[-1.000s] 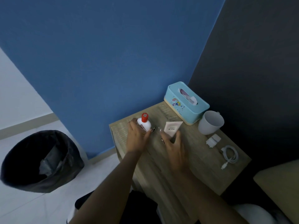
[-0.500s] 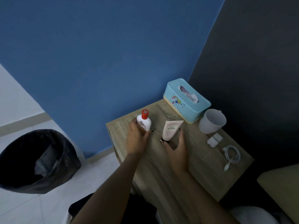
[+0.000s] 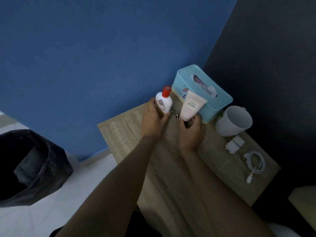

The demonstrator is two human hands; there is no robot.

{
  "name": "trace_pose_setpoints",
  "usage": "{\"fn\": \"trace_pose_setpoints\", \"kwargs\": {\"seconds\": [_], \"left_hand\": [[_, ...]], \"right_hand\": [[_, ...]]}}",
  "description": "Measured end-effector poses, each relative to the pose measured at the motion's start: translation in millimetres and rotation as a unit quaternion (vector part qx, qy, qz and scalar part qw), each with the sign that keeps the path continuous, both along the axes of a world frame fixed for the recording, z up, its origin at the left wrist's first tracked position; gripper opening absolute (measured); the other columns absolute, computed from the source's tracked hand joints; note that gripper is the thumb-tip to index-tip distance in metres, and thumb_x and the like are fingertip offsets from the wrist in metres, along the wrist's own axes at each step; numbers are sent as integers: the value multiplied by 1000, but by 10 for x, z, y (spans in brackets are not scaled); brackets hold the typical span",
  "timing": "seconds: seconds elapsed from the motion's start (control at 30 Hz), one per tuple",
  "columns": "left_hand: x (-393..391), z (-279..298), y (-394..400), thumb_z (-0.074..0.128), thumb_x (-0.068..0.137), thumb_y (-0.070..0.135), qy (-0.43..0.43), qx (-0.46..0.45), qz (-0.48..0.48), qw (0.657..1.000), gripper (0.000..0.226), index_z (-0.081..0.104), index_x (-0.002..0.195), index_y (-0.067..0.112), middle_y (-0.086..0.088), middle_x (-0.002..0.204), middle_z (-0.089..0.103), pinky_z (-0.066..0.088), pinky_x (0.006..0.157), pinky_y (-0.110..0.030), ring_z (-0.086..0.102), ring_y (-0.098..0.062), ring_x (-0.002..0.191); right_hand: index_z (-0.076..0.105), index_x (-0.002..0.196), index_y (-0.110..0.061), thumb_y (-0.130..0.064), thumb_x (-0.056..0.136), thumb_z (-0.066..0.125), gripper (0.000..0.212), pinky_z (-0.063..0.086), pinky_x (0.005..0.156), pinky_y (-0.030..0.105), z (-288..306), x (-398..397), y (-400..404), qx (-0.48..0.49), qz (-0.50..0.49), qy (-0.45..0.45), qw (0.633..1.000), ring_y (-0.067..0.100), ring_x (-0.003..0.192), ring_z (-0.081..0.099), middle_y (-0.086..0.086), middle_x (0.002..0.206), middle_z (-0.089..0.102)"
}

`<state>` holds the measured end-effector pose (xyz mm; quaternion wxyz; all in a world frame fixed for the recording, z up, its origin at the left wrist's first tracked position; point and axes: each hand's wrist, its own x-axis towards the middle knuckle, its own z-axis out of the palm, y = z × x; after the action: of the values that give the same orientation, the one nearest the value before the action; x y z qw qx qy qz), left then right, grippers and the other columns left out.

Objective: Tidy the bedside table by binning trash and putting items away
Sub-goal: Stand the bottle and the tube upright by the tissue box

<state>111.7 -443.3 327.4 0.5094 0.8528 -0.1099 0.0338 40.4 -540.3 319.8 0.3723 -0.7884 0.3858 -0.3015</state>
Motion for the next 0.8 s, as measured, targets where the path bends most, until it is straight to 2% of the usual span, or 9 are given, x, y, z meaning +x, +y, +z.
{"fn": "trace_pose_setpoints", "kwargs": {"seconds": [0.13,0.33,0.53,0.67,0.8], "left_hand": [[151,-45,-76,72,77,31,-26,10,-9,1000,70,40,134,6,-12,125,53,45,95,-36,52,-25,115],[236,-100,-120,71,76,35,-22,23,-26,999,70,40,134,12,-7,127,56,47,92,-35,55,-22,112],[237,-108,-111,72,76,32,-17,20,-33,999,70,40,135,15,-7,125,60,45,89,-31,57,-24,112],[235,-137,-111,71,73,37,-1,8,-29,1000,76,38,138,15,-6,131,57,45,97,-34,54,-24,119],[237,-145,-95,71,78,31,-12,-1,-31,999,67,42,136,14,-5,127,60,43,91,-26,57,-22,114]], "right_hand": [[58,114,-19,-38,80,71,40,50,84,30,-84,47,-25,-22,1,9,1000,19,107,61,1,113,69],[63,109,-14,-37,79,70,39,48,84,35,-94,47,-32,-84,32,9,996,24,107,58,5,111,69],[63,93,-12,-42,73,75,38,48,77,38,-81,68,-28,-79,30,24,996,27,95,58,8,94,68],[65,97,-12,-41,75,69,37,49,79,39,-73,31,-16,-104,40,43,993,24,97,56,7,99,64],[64,108,-16,-35,80,70,34,51,84,39,-82,7,-9,-53,53,16,997,19,99,61,2,104,68]]}}
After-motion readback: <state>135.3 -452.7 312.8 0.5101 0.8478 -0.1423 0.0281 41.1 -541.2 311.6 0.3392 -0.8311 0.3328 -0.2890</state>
